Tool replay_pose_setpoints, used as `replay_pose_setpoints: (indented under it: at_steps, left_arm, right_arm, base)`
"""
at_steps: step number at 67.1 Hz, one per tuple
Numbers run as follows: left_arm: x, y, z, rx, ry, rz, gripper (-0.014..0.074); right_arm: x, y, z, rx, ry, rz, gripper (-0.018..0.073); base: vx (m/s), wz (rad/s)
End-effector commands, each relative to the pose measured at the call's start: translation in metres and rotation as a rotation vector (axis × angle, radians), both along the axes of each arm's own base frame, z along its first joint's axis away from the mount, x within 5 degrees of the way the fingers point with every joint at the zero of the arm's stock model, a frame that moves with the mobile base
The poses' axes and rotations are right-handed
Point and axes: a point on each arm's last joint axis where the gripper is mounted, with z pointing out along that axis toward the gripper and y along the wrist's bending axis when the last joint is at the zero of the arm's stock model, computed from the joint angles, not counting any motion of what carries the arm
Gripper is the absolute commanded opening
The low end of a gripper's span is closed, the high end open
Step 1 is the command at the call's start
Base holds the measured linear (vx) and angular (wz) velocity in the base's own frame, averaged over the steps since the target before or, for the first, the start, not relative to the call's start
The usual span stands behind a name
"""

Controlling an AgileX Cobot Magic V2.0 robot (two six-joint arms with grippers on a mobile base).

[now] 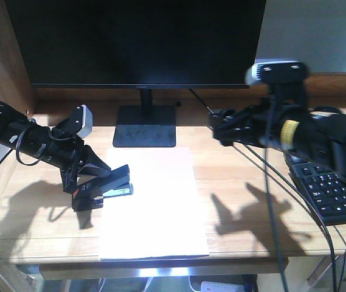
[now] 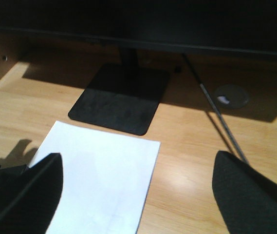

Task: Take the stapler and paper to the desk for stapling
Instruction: 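Release the paper and withdraw the right gripper away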

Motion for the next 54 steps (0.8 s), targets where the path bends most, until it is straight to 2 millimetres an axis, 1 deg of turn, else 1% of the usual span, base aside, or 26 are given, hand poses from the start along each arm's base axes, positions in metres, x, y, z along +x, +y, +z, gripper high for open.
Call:
replay_pose_setpoints:
  at_steps: [1,13,18,21,23,26,32,41,42,45,46,54]
  left_arm:
    - [0.001,-0.005,0.031,-0.066,-0.051,0.009,-0.0006]
    - [0.001,-0.005,0.031,-0.066,-0.051,0.009,-0.0006]
    - [0.001,-0.005,0.031,-0.066,-0.051,0.009,-0.0006]
    - [0.001,-0.005,0.031,-0.066,-0.051,0.009,-0.0006]
    - [0.001,-0.005,0.031,-0.066,-0.051,0.009,-0.0006]
    - [0.001,-0.005,0.031,-0.066,-0.051,0.009,-0.0006]
    - [0.001,-0.005,0.031,-0.066,-0.051,0.009,-0.0006]
    - [0.001,-0.005,0.031,-0.066,-0.051,0.009,-0.0006]
    - [0.001,-0.005,0.031,-0.066,-0.051,0.009,-0.0006]
    - [0.001,-0.005,0.031,-0.066,-0.051,0.009,-0.0006]
    - [0.001,-0.005,0.031,-0.066,-0.051,0.009,-0.0006]
    - [0.001,-0.005,0.031,-0.066,-0.051,0.009,-0.0006]
  right_arm:
    - [-0.018,-0.012,0.024,-0.003,-0.092,-0.029,0.0589]
    - [-0.051,-0.025,0.029,-0.009,-0.139,-0.035,0.0589]
    - [-0.068,-0.032,0.032,-0.011,-0.170,-0.036,0.0589]
    - [-0.083,-0.038,0.036,0.000,-0.203,-0.042,0.0589]
    - [-0.087,-0.039,0.036,0.000,-0.207,-0.045,0.0589]
    - [-0.101,-0.045,0.040,0.010,-0.248,-0.051,0.0589]
    - [-0.123,-0.054,0.043,0.010,-0.306,-0.052,0.0589]
    - [-0.152,-0.065,0.037,0.003,-0.372,-0.046,0.0589]
    - [-0.157,-0.066,0.039,0.005,-0.391,-0.045,0.0589]
    - [-0.165,-0.069,0.032,-0.012,-0.408,-0.040,0.0589]
    - [-0.167,-0.070,0.033,-0.012,-0.417,-0.040,0.0589]
    - [-0.191,-0.079,0.023,-0.021,-0.487,-0.037,0.0589]
  base:
    - [0.00,0.00]
    - [0.00,0.00]
    - [0.00,0.00]
    - [0.00,0.00]
    - [0.00,0.00]
    - [0.00,0.00]
    - [0.00,0.00]
    - [0.00,0.00]
    - [0.00,0.00]
    - [0.00,0.00]
    - [0.00,0.00]
    - [0.00,0.00]
